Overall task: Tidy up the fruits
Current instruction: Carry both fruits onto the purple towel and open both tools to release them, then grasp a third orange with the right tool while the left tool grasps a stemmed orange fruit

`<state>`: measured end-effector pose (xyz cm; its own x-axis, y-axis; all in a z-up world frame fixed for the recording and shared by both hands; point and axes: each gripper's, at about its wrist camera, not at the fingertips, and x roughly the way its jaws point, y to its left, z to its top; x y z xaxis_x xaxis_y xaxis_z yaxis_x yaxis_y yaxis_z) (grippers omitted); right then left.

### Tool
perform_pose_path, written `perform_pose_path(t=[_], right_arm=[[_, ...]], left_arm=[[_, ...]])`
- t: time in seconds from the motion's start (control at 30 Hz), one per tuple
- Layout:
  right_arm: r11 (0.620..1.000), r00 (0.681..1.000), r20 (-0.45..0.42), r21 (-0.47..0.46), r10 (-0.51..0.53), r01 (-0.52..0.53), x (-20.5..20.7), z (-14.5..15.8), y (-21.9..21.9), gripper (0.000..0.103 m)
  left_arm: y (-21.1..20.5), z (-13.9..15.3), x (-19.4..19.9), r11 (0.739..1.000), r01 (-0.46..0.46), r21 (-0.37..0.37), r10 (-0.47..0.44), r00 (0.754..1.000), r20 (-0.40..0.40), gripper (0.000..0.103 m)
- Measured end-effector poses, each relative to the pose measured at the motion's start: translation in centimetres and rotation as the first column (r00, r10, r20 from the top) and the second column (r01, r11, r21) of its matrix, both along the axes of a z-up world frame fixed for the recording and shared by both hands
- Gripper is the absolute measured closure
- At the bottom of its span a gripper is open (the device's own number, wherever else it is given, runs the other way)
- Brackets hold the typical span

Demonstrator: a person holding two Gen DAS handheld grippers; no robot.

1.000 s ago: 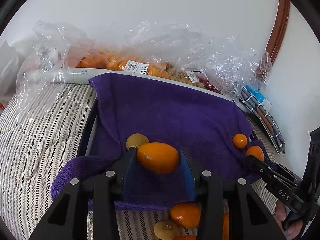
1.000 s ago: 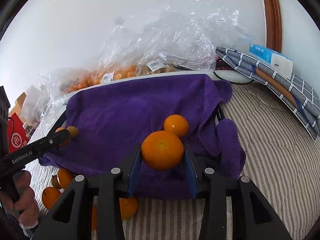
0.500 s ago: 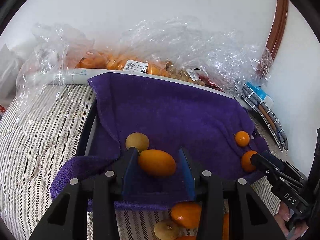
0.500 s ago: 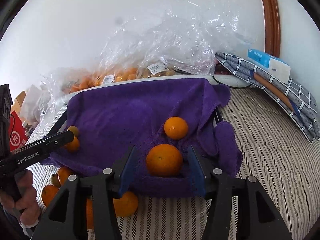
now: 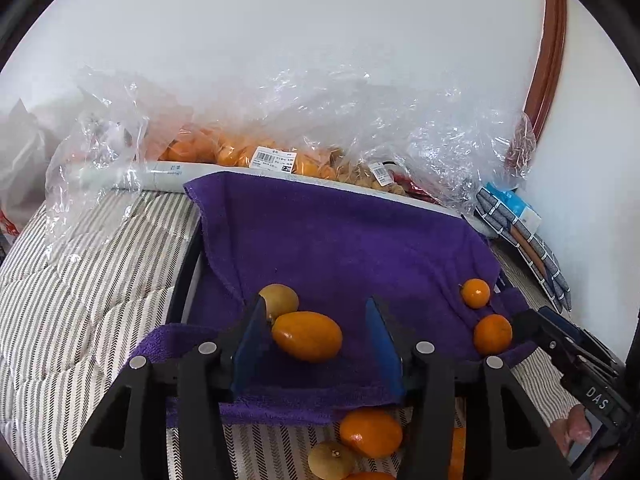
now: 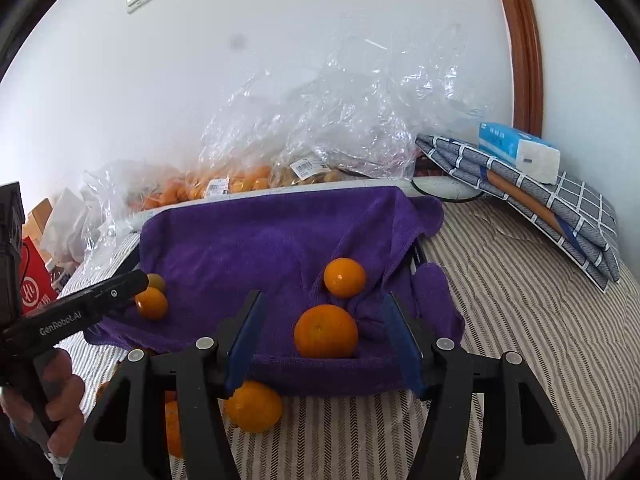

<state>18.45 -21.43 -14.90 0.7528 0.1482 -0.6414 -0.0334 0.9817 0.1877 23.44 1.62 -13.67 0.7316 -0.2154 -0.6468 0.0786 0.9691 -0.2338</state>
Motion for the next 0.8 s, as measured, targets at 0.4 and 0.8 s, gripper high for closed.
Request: perform_pose_path(t=[0.4, 0.8], right_arm=[[0.999, 0.998, -0.069, 0.051, 0.011, -0.007, -2.7, 0.8, -0.4, 0.043], [0.999, 0.992, -0.120, 0.027, 0.037, -0.034, -5.5, 0.2, 1.2, 0.053]], left_arm=[[1.0, 0.6, -1.3, 0.999, -0.042, -0.016, 0.042, 0.998, 0.043, 0.053], [4.2, 0.3, -4.8, 0.993, -0.115, -0.035, 0.116, 0.993, 0.036, 0.053]])
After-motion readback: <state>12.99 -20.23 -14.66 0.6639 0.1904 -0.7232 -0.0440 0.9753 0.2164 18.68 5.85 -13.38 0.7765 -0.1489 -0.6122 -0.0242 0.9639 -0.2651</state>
